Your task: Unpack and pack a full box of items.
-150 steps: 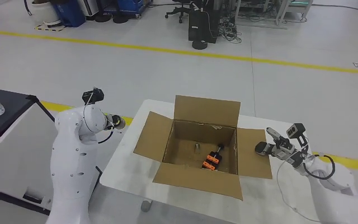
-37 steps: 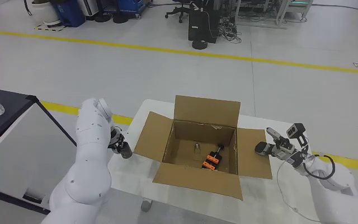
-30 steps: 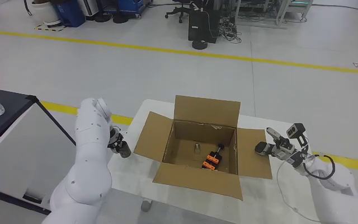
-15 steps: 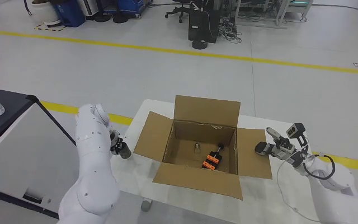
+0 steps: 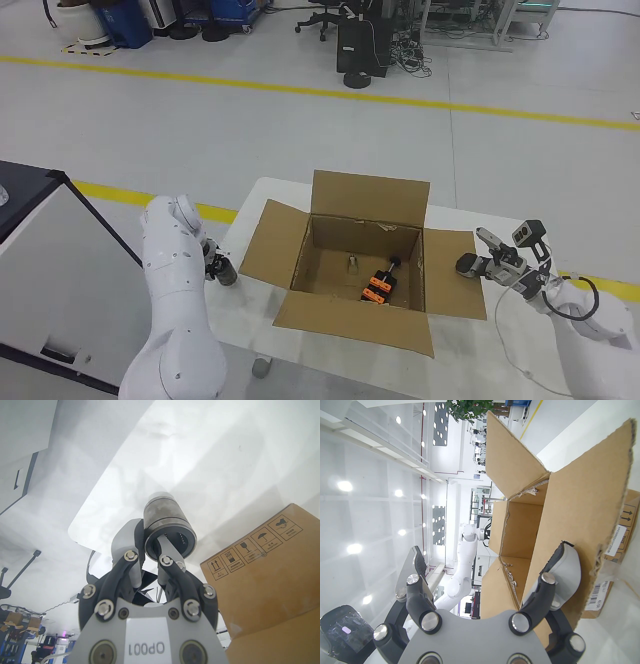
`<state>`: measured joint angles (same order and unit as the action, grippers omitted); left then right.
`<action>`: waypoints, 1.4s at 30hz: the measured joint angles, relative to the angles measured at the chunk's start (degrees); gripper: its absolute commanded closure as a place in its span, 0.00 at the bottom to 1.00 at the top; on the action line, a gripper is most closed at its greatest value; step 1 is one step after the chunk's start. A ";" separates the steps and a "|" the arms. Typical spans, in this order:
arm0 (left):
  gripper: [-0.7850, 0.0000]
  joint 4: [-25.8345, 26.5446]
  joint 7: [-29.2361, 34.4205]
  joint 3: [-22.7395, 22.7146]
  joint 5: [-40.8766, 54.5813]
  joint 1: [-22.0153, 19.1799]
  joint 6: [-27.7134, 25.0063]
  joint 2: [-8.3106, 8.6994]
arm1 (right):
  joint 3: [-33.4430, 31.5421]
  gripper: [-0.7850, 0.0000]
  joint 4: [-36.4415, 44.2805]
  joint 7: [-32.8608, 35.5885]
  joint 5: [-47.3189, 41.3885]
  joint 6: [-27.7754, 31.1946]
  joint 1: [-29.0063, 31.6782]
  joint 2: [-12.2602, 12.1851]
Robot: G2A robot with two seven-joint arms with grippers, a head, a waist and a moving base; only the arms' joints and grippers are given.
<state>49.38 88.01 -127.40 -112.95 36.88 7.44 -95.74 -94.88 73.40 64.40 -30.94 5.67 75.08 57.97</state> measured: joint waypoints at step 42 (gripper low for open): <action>0.62 12.97 -0.01 7.67 4.05 4.35 0.18 0.26 | 0.00 0.00 0.00 0.00 0.00 0.00 0.00 0.00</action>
<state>62.35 88.00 -119.72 -108.90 41.24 7.62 -95.49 -94.88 73.40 64.40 -30.94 5.67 75.08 57.97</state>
